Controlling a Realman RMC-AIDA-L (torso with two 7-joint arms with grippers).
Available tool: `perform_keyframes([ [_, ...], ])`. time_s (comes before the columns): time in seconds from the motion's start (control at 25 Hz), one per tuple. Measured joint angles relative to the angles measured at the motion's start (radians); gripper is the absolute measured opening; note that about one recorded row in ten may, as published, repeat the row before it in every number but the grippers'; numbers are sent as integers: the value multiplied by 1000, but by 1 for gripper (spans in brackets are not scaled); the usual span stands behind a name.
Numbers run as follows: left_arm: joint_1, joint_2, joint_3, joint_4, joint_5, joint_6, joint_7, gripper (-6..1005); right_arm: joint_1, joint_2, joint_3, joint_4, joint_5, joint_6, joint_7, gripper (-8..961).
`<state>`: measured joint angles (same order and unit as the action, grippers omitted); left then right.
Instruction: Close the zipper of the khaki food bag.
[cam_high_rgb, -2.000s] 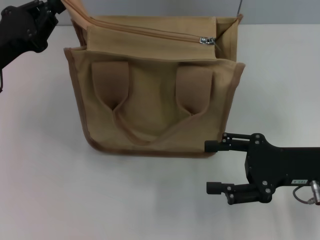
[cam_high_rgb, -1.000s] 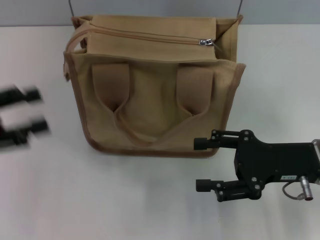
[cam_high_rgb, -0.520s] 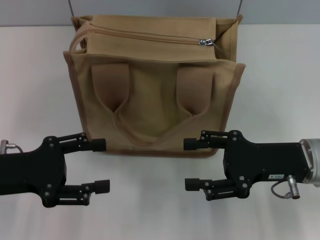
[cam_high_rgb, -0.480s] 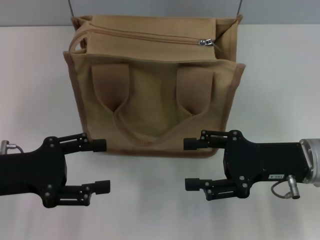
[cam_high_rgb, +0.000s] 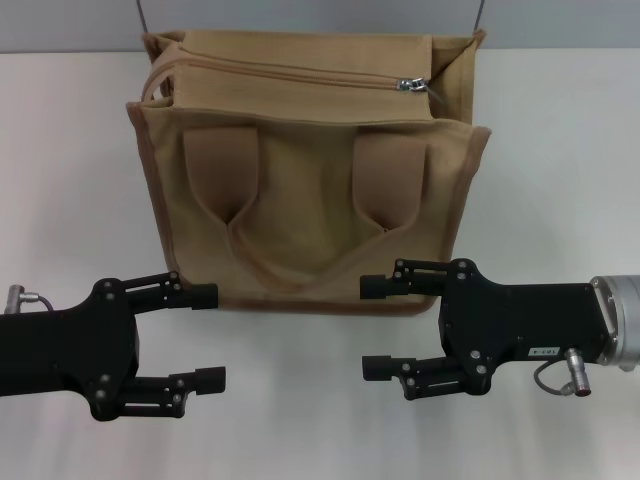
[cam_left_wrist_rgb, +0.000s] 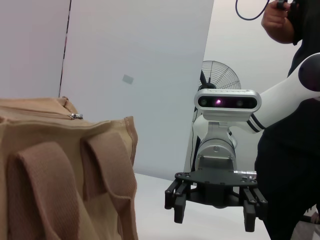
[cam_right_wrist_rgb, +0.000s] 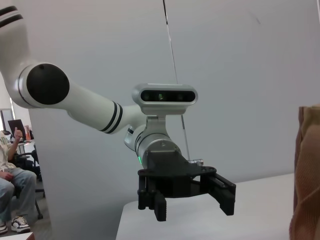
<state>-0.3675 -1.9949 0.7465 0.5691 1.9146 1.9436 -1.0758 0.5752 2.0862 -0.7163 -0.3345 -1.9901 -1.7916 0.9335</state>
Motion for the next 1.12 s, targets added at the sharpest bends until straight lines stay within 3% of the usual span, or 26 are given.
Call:
perform_keyframes([
  [1.12,-9,-7,7,0,0,5,2,810,6,0,0,2,-2,11,-3,775],
])
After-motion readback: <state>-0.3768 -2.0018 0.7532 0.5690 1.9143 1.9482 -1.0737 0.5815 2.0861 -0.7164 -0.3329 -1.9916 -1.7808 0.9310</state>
